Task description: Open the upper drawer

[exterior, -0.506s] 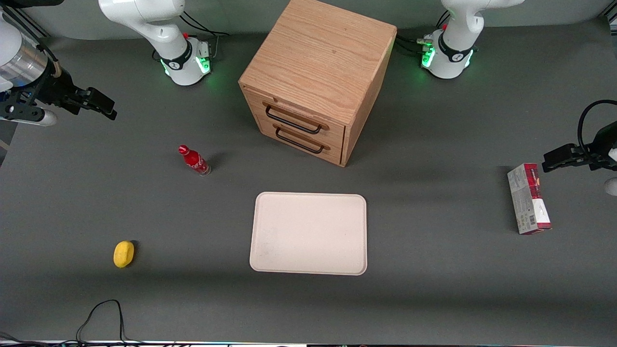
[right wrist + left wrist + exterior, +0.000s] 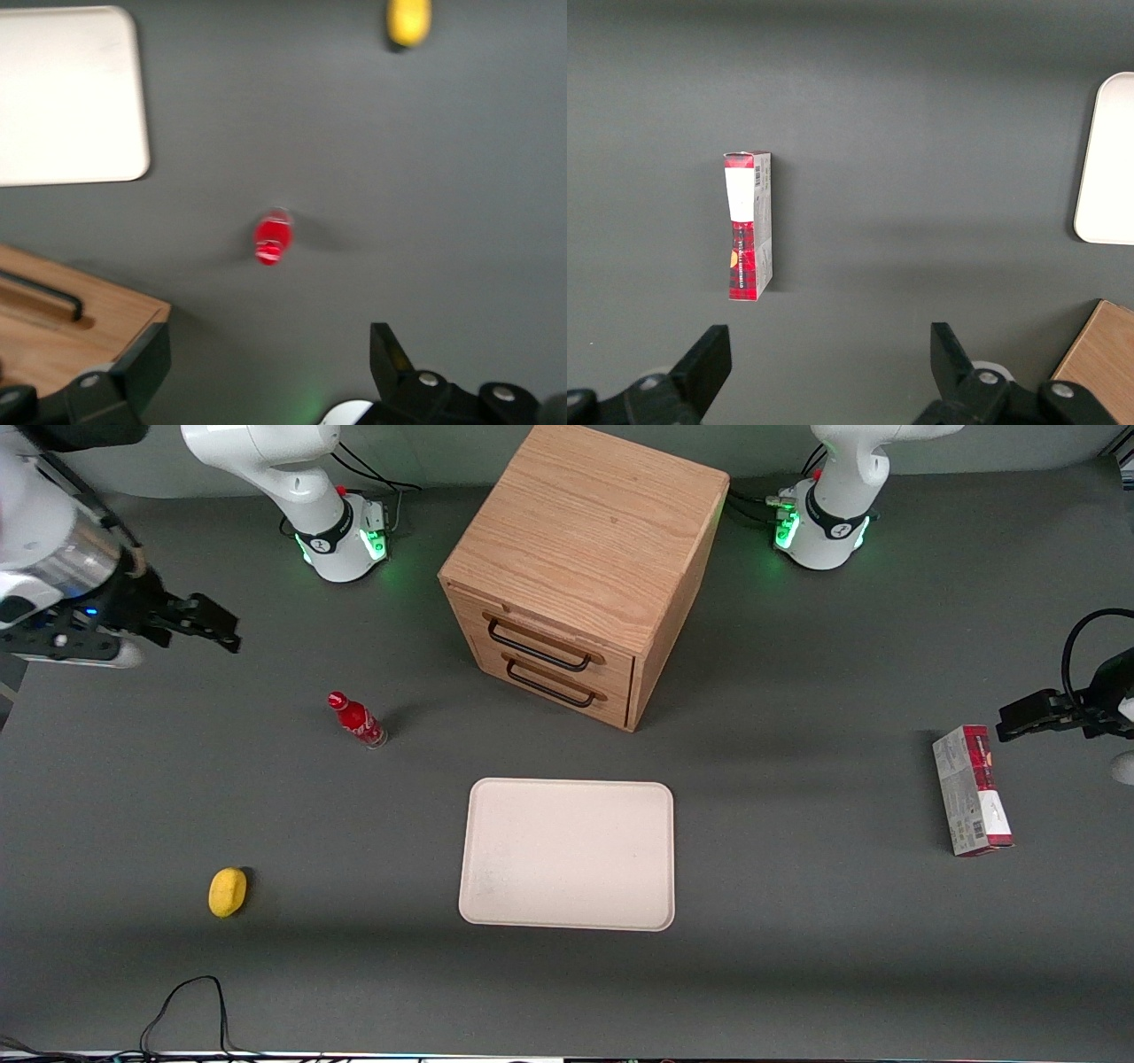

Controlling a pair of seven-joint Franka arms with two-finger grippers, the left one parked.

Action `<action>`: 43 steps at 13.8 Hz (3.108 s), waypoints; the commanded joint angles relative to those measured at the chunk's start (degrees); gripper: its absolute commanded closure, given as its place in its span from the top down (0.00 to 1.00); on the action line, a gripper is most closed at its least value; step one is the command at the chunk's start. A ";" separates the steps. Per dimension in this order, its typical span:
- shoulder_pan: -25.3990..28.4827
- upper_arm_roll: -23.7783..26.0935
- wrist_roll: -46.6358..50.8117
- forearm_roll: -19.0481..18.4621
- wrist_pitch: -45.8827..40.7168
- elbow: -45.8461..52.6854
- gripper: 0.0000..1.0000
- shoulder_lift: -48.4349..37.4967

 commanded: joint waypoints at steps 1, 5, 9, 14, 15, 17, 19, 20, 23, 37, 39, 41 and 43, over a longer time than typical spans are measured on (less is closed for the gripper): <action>-0.27 10.90 -0.55 1.08 -1.71 9.40 1.00 8.41; -0.28 25.68 -0.73 0.55 -1.54 20.30 1.00 18.35; -0.19 32.39 -16.60 0.55 -1.10 21.55 1.00 23.19; 0.25 36.08 -23.40 0.99 0.57 21.29 1.00 32.24; 0.25 36.69 -23.49 0.82 1.01 21.20 1.00 34.08; 0.25 36.79 -25.67 0.47 2.06 21.20 1.00 36.38; 0.25 36.79 -27.36 0.29 3.64 19.63 1.00 36.74; 0.25 36.70 -27.45 0.20 4.43 19.27 1.00 36.83; 0.25 36.78 -27.62 -2.43 5.32 18.65 1.00 38.05; 0.16 36.61 -33.50 -9.55 10.33 15.66 1.00 41.13; -0.37 36.08 -35.34 -9.73 10.33 16.62 1.00 41.74; -0.28 33.20 -38.77 -9.47 10.33 19.08 1.00 43.24; -0.19 31.52 -41.67 -9.47 10.33 21.62 1.00 44.90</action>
